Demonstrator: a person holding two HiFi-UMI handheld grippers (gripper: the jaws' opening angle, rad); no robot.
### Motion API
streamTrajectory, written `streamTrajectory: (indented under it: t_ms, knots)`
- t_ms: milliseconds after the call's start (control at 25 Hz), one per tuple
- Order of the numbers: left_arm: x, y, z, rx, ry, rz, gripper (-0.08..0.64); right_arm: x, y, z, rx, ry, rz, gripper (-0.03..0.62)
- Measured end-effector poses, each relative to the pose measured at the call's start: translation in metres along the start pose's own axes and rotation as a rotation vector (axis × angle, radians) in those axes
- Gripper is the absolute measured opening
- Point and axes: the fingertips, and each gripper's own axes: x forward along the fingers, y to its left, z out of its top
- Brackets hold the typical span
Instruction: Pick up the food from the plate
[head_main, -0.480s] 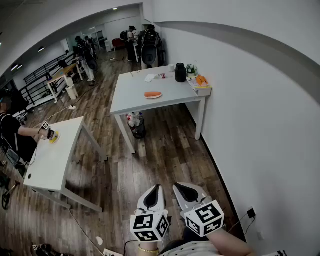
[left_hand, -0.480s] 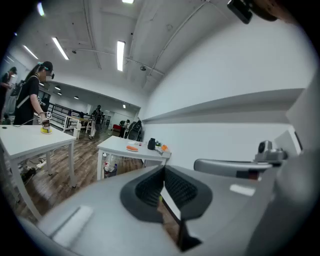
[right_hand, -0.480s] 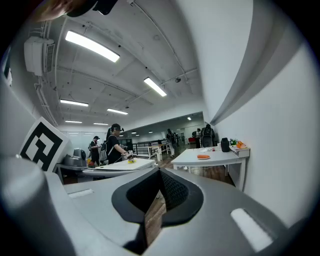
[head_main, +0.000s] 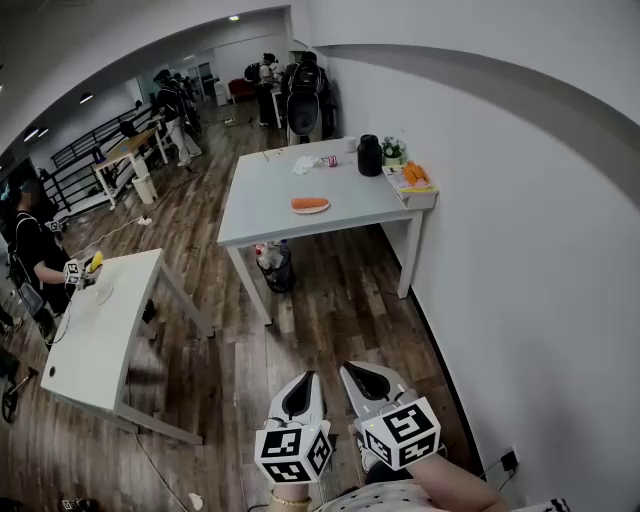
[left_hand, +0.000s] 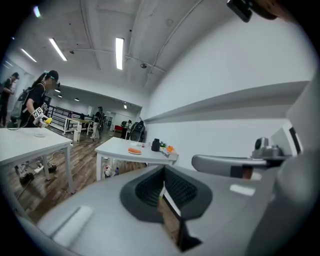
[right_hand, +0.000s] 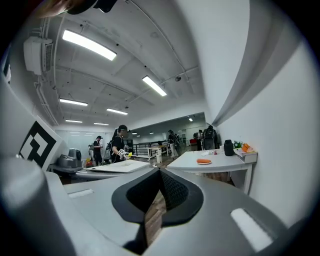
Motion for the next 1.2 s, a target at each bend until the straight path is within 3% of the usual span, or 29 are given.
streamTrajectory:
  t_ms: [440, 920, 1200]
  knots:
    - [0.186, 0.045, 0.066, -0.013, -0.063, 0.054, 0.008, 0.148, -0.128, 0.058, -0.056, -0.021, 0.05, -0.002]
    - [0.308, 0.089, 0.074, -0.058, -0.013, 0.092, 0.008, 0.246, -0.213, 0.046, 0.002, 0.048, 0.057, -0.002]
    - [0.403, 0.142, 0.09, -0.044, 0.01, 0.082, 0.008, 0.345, -0.261, 0.052, 0.002, 0.069, 0.049, -0.002]
